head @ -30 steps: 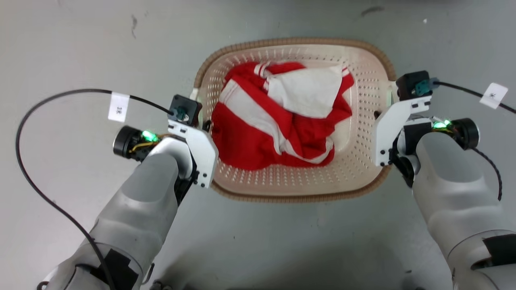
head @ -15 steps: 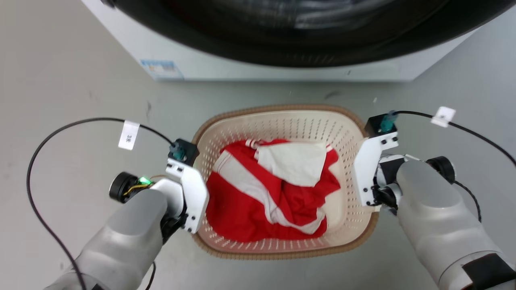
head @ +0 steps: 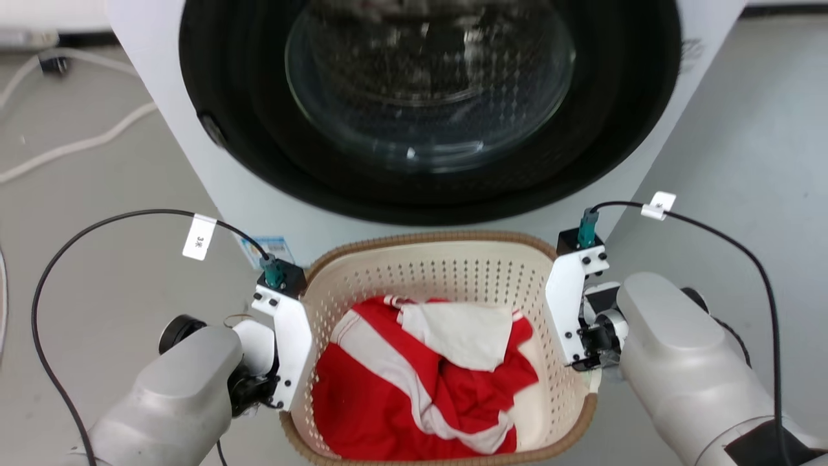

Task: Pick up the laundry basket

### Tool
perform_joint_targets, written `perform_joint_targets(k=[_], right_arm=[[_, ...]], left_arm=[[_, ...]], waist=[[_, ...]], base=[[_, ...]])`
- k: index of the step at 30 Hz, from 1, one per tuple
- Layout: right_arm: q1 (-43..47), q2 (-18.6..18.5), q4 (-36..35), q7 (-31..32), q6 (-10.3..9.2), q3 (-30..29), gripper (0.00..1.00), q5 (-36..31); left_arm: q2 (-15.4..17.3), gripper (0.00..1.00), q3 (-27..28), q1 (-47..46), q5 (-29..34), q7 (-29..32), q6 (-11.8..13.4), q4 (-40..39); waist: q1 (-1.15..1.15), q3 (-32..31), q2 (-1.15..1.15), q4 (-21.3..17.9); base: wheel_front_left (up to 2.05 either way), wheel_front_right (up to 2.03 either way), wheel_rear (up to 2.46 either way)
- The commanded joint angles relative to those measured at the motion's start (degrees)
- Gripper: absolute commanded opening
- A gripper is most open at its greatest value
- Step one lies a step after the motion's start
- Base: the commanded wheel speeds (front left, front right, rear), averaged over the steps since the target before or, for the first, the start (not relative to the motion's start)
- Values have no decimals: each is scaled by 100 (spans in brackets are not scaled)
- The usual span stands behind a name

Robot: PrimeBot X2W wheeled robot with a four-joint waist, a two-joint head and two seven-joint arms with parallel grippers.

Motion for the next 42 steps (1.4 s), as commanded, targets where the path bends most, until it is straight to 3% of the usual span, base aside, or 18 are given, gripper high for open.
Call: perform_joint_targets(k=[1,6,20,42], right_arm=[[74,-167,-28,127,2,76,0,31],[261,-156,-146,472,9,143,0,537],[185,-160,-6,883,8,463,0,828],[171,-155,-6,926,9,792,0,1197]], left_arm=[[273,0,-131,124,-27,127,21,-1],[420,0,-292,203,-531,539,20,-210],[646,0,-512,230,-1326,1456,16,-627],[547,0,-597,175,-1519,1444,15,-354]], waist=[[1,-416,0,-122],[1,-730,0,-164],[1,-979,0,-187],[1,-1084,0,-122]], base=[[0,0,0],[0,0,0],[0,0,0],[0,0,0]])
